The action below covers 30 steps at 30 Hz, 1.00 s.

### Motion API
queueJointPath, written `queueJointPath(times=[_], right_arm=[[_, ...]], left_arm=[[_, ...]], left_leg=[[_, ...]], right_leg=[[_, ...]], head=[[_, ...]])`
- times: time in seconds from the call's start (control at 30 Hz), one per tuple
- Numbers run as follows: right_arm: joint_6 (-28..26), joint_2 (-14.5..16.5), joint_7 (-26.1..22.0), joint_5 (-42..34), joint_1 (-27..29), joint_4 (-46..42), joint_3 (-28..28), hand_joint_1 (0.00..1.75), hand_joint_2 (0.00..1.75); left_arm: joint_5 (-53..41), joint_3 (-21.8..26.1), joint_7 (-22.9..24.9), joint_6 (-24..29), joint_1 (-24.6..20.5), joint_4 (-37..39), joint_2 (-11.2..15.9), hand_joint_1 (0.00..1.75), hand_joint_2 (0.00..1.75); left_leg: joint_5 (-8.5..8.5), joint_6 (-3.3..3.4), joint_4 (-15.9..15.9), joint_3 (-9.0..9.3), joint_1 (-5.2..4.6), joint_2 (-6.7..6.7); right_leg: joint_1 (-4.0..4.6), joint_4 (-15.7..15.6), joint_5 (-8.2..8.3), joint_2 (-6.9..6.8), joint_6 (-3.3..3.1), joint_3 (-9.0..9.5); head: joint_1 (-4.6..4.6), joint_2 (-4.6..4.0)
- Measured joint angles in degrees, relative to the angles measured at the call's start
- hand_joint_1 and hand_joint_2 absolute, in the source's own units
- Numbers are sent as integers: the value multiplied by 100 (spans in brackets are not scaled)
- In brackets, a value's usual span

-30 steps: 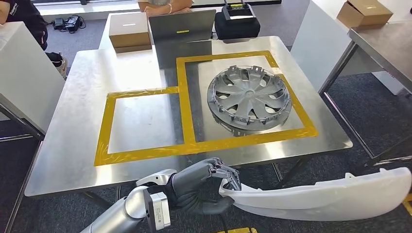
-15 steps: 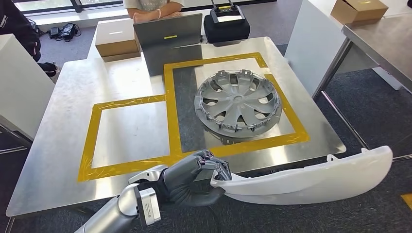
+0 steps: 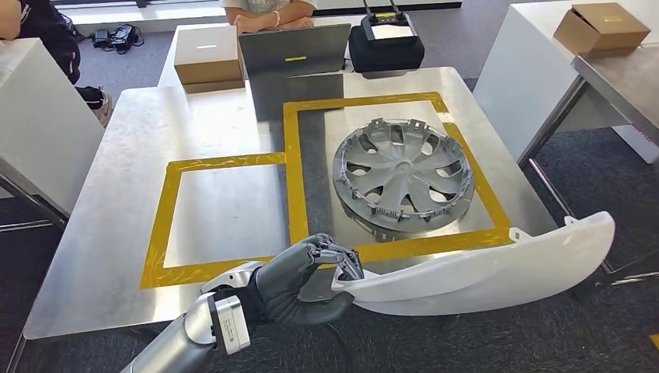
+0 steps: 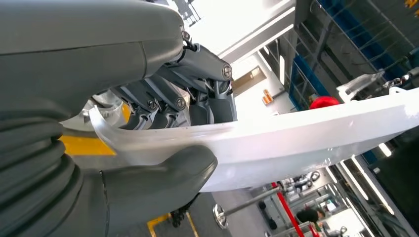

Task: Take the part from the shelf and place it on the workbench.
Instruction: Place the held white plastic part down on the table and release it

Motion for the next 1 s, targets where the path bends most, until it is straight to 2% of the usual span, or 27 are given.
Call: queueJointPath(times=[0.07,0.1,0.17,0.2,0.23,0.3,0.37,0.4,0.43,0.47,0.53,0.6,0.67,0.73,0.87,1.0], right_arm=[[1,-5,8,18,-1,1,26,0,0],[2,-5,20,31,-3,2,39,0,0],[-2,-5,55,46,-9,2,62,0,0],[-4,-2,71,50,-14,2,73,0,0],[-7,1,79,50,-15,1,80,0,0],[-8,7,83,54,-9,1,92,0,0],[-8,5,80,65,1,1,97,0,0],[-8,5,87,63,2,1,96,0,0],[-8,4,108,51,0,0,96,0,0],[-8,5,141,27,-3,0,95,0,0],[-8,11,195,-27,-9,0,93,0,0],[-8,16,200,-51,-14,0,92,0,0],[-8,14,201,-50,-16,0,92,0,0],[-8,14,204,-42,-19,1,92,0,0],[13,20,207,-33,-33,1,92,0,0],[7,20,209,-26,-33,0,92,0,0]], left_arm=[[-26,31,15,0,7,-14,-3,175,175],[-42,49,22,3,12,-17,-4,175,175],[-81,94,31,26,24,-21,-5,175,175],[-109,118,31,46,30,-25,-4,175,175],[-134,141,32,68,33,-28,-3,175,175],[-192,181,32,114,38,-28,-5,175,175],[-263,220,31,158,54,-4,-8,175,175],[-314,237,30,188,69,12,-9,175,175],[-386,250,29,228,80,29,-9,175,175],[-487,262,28,292,87,46,-11,175,175],[-848,276,28,536,72,88,-21,175,175],[-1324,284,35,854,19,170,-45,175,175],[-1792,283,70,1159,-53,328,-83,175,175],[-2317,278,116,1491,-138,581,-141,175,175],[-3061,257,147,2056,-358,1179,-271,175,175],[-3645,233,261,2668,-621,1815,-394,175,175]], left_leg=[[-38,-74,53,-20,-3,-94],[-48,-117,66,-32,-7,-135],[-39,-203,46,-47,-2,-208],[-43,-238,51,-48,6,-193],[-85,-268,111,-73,9,-119],[-352,-313,565,-277,8,107],[-704,-348,1319,-649,11,220],[-778,-359,1580,-780,15,230],[-739,-364,1650,-816,17,237],[-593,-363,1482,-732,20,245],[-218,-337,711,-340,23,281],[-52,-269,165,-74,16,299],[-41,-216,81,-49,10,282],[-33,-193,74,-51,10,268],[-36,-135,75,-52,1,264],[-35,-115,78,-53,-9,264]], right_leg=[[-26,-690,266,147,-13,305],[-26,-852,293,202,-43,379],[-8,-891,276,175,-142,398],[-10,-907,283,130,-189,412],[-15,-927,289,90,-237,430],[-22,-957,291,1,-310,458],[-9,-957,279,-68,-338,461],[-6,-956,275,-97,-340,462],[-5,-954,271,-117,-338,466],[-6,-950,265,-129,-329,475],[-7,-935,242,-136,-290,498],[19,-910,218,-136,-227,500],[43,-907,214,-135,-249,492],[45,-941,232,-135,-296,507],[42,-1017,276,-136,-227,550],[33,-1051,294,-136,-123,563]], head=[[13,0],[16,0],[15,0],[14,0],[1,0],[-35,0],[-59,0],[-59,0],[-60,0],[-61,0],[-67,0],[-69,0],[-61,0],[-50,0],[-34,0],[-27,0]])
